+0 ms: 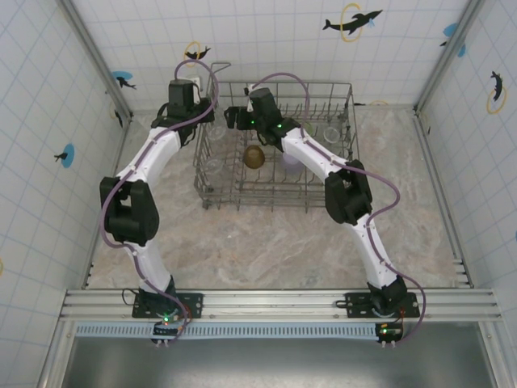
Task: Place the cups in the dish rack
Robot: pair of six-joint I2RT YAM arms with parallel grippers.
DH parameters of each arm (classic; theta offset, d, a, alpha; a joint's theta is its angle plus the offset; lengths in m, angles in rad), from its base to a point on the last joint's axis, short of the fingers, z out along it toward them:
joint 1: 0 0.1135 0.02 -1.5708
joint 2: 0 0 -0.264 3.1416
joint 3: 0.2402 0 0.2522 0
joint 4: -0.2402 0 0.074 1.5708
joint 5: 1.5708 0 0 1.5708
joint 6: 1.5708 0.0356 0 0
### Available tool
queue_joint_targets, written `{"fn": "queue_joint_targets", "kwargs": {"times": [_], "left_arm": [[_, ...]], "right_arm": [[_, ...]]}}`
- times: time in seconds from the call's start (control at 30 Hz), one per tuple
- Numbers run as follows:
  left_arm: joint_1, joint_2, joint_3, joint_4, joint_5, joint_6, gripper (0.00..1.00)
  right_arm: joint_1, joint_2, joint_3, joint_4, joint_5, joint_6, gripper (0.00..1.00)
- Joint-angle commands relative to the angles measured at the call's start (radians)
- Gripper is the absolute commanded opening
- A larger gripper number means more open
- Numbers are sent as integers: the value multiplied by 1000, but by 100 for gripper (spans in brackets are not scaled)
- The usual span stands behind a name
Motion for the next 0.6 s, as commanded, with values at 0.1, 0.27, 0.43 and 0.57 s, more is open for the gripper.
{"fn": "queue_joint_targets", "kwargs": {"times": [0.1,0.27,0.43,0.57], "left_arm": [[-57,-34,-94,-42,97,25,0],[-62,-65,-135,-27,120,5,0],[-69,-73,-135,-24,137,-2,0],[-76,-83,-143,-23,140,-8,0]], "right_arm": [[-8,-5,40,-3,-30,39,98],[-2,9,42,-12,-56,49,98],[9,28,42,-40,-51,41,98],[16,37,40,-70,-28,23,97]]}}
